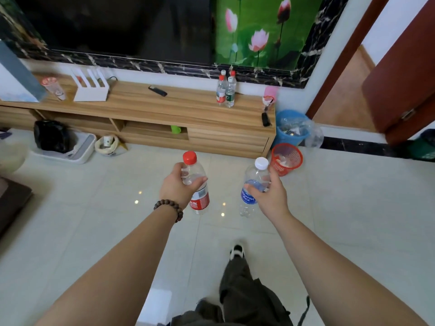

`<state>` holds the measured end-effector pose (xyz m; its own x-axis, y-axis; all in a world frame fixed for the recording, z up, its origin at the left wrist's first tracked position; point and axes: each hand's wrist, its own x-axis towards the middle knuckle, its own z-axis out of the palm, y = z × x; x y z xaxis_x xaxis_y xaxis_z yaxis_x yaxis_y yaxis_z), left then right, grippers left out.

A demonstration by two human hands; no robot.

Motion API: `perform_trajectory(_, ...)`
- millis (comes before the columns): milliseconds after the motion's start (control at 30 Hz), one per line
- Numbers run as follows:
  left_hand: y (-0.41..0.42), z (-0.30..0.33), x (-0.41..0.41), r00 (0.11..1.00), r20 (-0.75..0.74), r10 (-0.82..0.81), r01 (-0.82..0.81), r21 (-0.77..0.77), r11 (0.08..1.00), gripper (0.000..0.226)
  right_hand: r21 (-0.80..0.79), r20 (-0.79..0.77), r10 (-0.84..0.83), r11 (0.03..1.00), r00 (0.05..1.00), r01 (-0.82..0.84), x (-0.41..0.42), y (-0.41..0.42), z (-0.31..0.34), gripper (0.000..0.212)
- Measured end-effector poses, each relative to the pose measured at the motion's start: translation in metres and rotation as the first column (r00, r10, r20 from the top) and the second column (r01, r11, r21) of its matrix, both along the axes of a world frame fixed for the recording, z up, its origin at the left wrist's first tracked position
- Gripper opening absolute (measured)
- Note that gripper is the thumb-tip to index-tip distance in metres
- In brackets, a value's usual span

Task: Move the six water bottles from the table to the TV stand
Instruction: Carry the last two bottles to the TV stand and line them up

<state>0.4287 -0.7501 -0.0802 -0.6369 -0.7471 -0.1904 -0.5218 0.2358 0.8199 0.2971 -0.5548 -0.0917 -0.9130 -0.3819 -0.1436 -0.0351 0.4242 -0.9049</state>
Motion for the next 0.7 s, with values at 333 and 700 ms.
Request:
perform_trajectory(333,-0.124,-0.033,-0.211,0.998,0.066,0.019,-0.020,0.008,1.000,0.063,-0.032,0.010,0.048,0.998,0.999,-0.048,-0.214,-0.131,-0.030,0.070)
perform_trajectory(700,-0.220,-0.015,-0.379,0.990,0.139,0.021,-0.016,-0.036,0.999,0.062,-0.012,0.061,0.045,0.999,0.997,-0.045,-0.378,-0.226,-0.008,0.076)
